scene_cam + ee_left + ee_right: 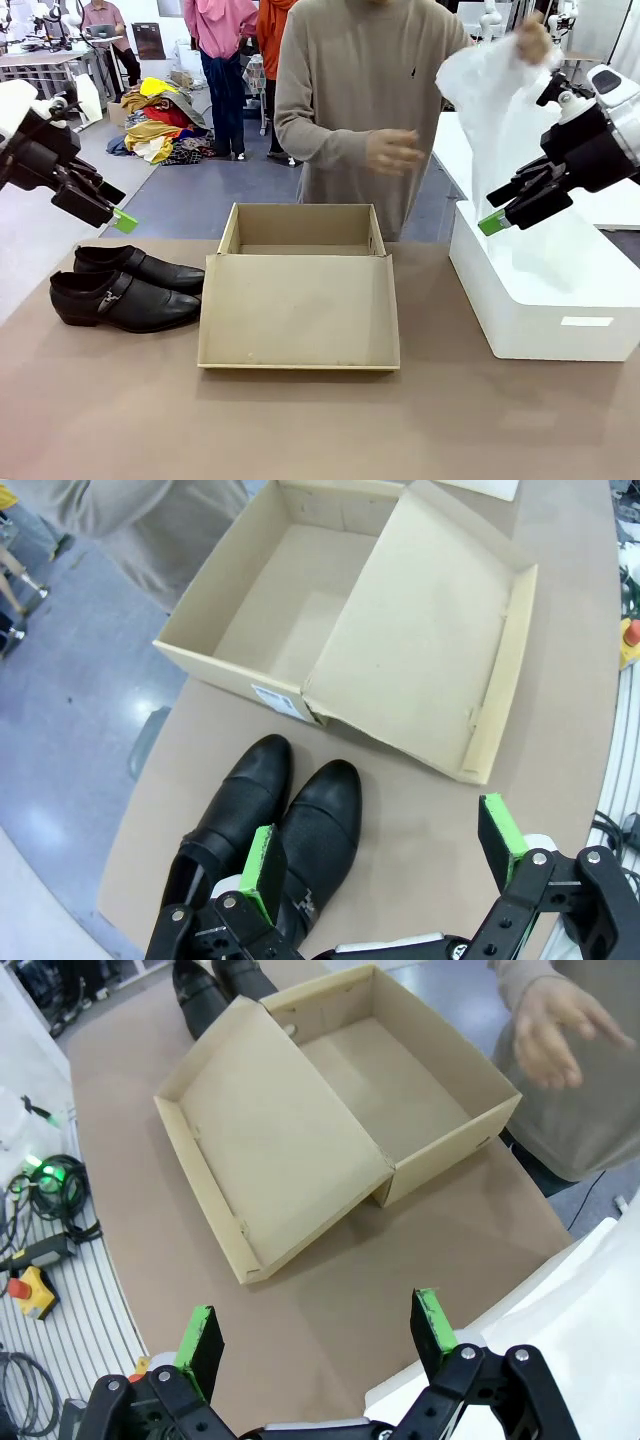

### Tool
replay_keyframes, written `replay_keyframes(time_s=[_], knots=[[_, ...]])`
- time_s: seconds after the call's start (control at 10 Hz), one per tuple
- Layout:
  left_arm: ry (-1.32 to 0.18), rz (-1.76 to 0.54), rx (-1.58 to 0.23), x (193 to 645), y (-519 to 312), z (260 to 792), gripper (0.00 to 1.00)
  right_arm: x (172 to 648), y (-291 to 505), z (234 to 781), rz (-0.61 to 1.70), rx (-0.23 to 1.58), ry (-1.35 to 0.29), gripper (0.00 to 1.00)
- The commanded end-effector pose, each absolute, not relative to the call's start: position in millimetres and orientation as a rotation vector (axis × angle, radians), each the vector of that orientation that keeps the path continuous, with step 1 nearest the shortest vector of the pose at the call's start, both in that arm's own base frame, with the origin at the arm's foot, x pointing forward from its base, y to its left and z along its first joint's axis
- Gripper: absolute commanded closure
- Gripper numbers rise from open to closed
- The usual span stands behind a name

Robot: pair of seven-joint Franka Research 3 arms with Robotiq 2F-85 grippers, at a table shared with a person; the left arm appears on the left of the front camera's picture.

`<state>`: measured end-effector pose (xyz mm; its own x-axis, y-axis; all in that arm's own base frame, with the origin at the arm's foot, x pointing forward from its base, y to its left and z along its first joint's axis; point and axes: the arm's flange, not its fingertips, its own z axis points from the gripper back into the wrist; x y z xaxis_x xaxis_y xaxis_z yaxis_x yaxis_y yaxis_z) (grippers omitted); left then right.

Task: Pack the shoes into the box.
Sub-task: Place one shoe of the Shoes into the Shoes Box.

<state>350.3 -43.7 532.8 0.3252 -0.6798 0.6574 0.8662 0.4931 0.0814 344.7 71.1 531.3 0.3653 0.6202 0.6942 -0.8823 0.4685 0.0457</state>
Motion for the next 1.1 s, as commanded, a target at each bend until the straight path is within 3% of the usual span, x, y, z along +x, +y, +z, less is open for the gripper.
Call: replay_keyframes(time_s=[0.0,1.0], knots=[[-0.701,-1.053,-0.325,352.2,-41.2,531.9,0.0,345.6,64.8,529.6,1.029,0.492,-0.693,0.0],[-0.701,-1.053,-0.325,352.2,-41.2,531.9,0.0,343.9,70.4,532.1,1.004,0.466,-0.669,0.0]])
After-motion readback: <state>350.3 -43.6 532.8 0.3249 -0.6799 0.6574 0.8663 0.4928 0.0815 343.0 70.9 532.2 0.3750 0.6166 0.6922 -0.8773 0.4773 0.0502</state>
